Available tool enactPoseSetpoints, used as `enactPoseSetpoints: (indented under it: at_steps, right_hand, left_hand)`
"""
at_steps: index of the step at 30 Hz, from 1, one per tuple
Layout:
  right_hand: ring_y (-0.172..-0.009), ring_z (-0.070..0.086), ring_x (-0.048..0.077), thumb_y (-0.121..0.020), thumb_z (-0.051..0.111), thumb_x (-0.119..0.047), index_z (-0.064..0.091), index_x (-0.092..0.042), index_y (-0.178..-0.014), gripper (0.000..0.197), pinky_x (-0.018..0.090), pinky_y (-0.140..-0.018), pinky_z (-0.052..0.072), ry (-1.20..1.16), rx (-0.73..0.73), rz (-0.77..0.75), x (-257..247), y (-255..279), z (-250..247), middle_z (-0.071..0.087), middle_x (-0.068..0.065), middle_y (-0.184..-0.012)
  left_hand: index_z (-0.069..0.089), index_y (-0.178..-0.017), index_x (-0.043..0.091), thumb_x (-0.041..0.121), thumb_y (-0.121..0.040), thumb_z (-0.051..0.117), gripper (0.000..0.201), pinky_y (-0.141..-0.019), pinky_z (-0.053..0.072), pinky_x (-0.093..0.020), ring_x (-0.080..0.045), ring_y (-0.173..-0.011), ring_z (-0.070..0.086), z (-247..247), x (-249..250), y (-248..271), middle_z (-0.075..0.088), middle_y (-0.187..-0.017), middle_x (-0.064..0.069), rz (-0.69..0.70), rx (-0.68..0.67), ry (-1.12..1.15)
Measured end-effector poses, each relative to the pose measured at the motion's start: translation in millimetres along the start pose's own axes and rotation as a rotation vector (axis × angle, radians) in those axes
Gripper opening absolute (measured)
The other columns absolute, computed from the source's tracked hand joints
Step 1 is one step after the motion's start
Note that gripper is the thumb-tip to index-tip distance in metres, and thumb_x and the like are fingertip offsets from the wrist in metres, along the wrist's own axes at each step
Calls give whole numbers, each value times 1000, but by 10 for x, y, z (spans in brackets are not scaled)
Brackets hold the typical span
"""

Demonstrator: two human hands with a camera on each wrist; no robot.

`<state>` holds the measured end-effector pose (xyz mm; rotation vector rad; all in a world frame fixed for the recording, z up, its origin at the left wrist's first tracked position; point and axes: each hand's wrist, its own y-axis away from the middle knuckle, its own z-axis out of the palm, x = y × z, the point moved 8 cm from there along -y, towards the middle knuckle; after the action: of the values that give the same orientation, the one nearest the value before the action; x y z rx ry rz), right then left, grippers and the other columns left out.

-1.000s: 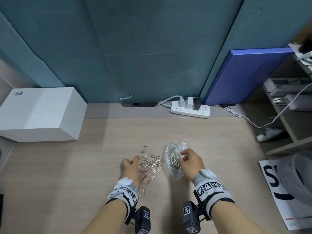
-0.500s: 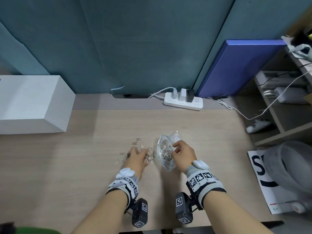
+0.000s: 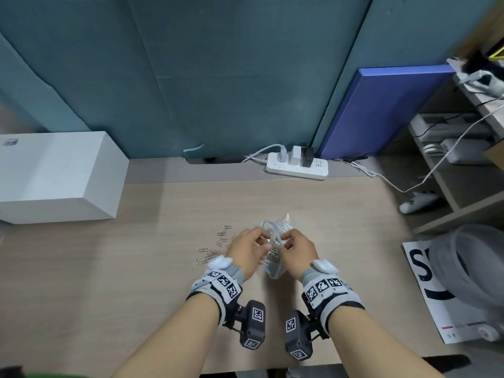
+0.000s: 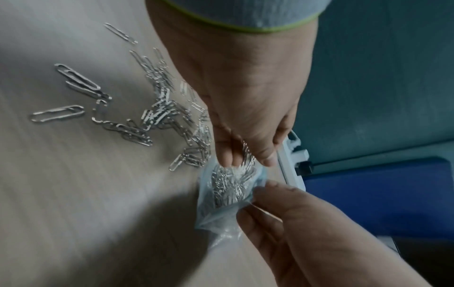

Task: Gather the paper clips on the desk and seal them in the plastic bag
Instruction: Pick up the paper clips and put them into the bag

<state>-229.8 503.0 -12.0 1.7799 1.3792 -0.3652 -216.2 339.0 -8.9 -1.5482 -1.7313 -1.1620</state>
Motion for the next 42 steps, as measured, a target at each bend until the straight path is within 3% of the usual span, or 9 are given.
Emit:
enactPoseSetpoints:
  at_steps: [4, 7, 10, 14, 21, 26, 31, 37, 42]
  right_hand:
    - [-75, 64, 18, -87, 66, -12, 62, -27, -100, 20, 28, -66, 48, 4, -6, -4, -12, 4, 12, 68, -1, -84]
    - [-77, 65, 20, -85, 63, -10, 62, -27, -98, 22, 31, -72, 52, 12, -8, 0, -4, 4, 2, 69, -2, -83]
    - [-77, 64, 20, -85, 62, -9, 62, -26, -101, 23, 30, -70, 51, 16, -21, -5, 20, 2, -3, 69, -1, -84]
    - [-72, 61, 11, -86, 60, -9, 65, -23, -104, 23, 23, -60, 42, 50, -13, -11, 71, -77, 50, 67, -4, -79]
    - [-74, 62, 14, -86, 63, -8, 65, -25, -97, 20, 25, -63, 45, 53, 38, -47, 64, -157, -72, 65, -6, -81]
    - [-76, 65, 19, -83, 62, -6, 67, -27, -94, 24, 33, -70, 55, 18, 77, -47, 96, -174, -212, 67, -6, -80]
    - [-75, 64, 18, -83, 60, -3, 68, -26, -93, 27, 30, -67, 51, 0, 131, -62, 79, -165, -360, 67, -5, -79]
    - [-75, 64, 17, -83, 61, -3, 68, -26, -93, 26, 27, -62, 46, -32, 166, -41, 119, -173, -453, 67, -2, -80]
    - [-78, 63, 18, -85, 60, -5, 67, -24, -100, 24, 23, -62, 44, -23, 117, -18, 93, -176, -352, 66, -3, -82]
  left_hand:
    - [63, -117, 36, 27, -88, 73, 31, -77, 53, -28, -9, -76, 62, -87, -28, 32, 57, -116, 7, 68, 26, -149]
    - [40, -139, 46, 56, -77, 74, 70, -98, 49, -39, -19, -115, 55, -390, -417, 245, 40, -143, 7, -23, 93, -471]
    - [2, -152, 51, 79, -66, 62, 109, -120, 24, -44, -25, -150, 16, -494, -847, 613, 1, -166, -1, -110, 48, -713]
    - [-19, -150, 49, 94, -62, 48, 119, -122, 2, -42, -17, -150, -22, -325, -1179, 877, -31, -161, 1, -116, 18, -726]
    - [-10, -157, 35, 79, -91, 26, 87, -123, 8, -45, -17, -152, -15, -189, -1122, 410, -19, -165, -1, -19, 130, -748]
    - [0, -159, 28, 84, -84, 30, 98, -124, 6, -45, -17, -153, -12, -92, -934, 147, -10, -167, -1, 15, 142, -683]
    - [-2, -156, 42, 83, -83, 34, 92, -123, 2, -52, -23, -153, -12, 178, -689, -33, -11, -167, -5, 162, 79, -782]
    - [19, -154, 44, 48, -103, 25, 51, -120, 11, -56, -30, -152, 12, 96, -780, -213, 14, -166, 0, 91, 132, -847]
    - [18, -153, 48, 54, -102, 24, 52, -121, 5, -56, -23, -154, 5, -29, -846, -154, 13, -166, 4, 64, 77, -764]
